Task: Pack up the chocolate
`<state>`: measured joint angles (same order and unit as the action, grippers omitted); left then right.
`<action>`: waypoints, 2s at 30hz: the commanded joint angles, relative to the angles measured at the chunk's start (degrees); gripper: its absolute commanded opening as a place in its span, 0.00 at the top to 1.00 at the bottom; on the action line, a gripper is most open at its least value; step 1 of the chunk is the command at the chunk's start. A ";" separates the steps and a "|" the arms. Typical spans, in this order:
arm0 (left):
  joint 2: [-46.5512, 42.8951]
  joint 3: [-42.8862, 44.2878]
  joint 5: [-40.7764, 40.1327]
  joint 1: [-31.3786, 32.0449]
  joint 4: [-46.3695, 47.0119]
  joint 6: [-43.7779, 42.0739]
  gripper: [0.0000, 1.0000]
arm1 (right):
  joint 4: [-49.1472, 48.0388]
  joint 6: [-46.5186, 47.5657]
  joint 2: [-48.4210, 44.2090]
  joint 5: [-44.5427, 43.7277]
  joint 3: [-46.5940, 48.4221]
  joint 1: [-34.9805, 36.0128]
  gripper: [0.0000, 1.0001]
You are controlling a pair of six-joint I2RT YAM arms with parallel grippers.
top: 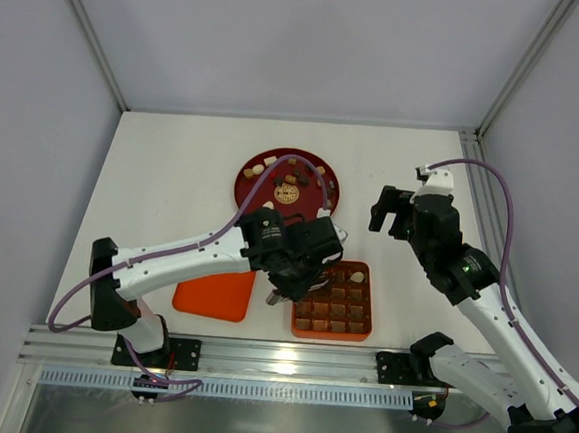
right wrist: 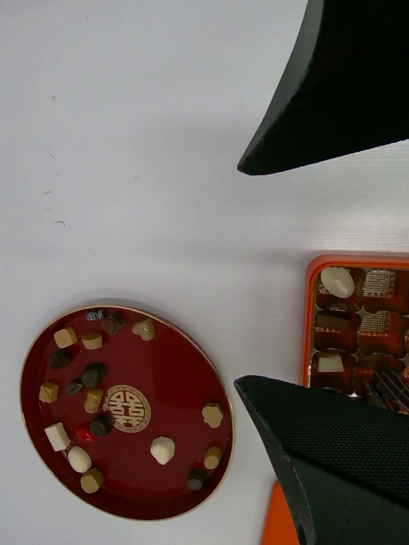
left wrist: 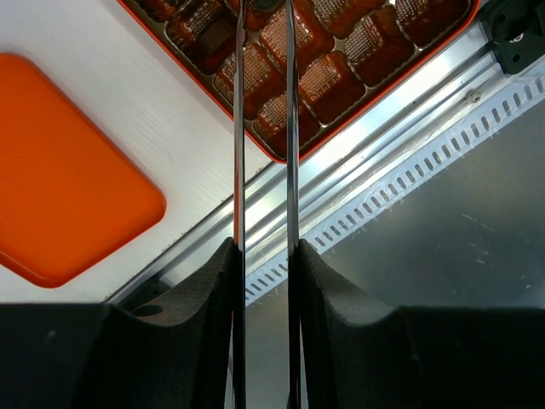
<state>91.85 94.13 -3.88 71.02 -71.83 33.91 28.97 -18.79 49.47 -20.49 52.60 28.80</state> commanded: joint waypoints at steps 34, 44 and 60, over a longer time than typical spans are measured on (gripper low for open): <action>2.96 9.15 -4.99 -42.16 8.27 -11.41 0.63 | -1.55 0.59 1.24 4.58 2.95 0.03 0.00; 23.43 14.50 -6.49 -65.03 21.20 -10.27 0.65 | -1.29 0.95 0.63 6.60 3.04 0.12 0.00; 39.45 17.58 -5.52 -68.74 19.71 -11.24 0.36 | -2.25 0.42 -0.61 6.87 0.05 0.03 0.00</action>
<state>130.50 109.75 -9.56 2.81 -52.90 23.07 28.71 -18.52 49.23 -14.13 52.58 28.80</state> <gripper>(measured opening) 0.631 0.996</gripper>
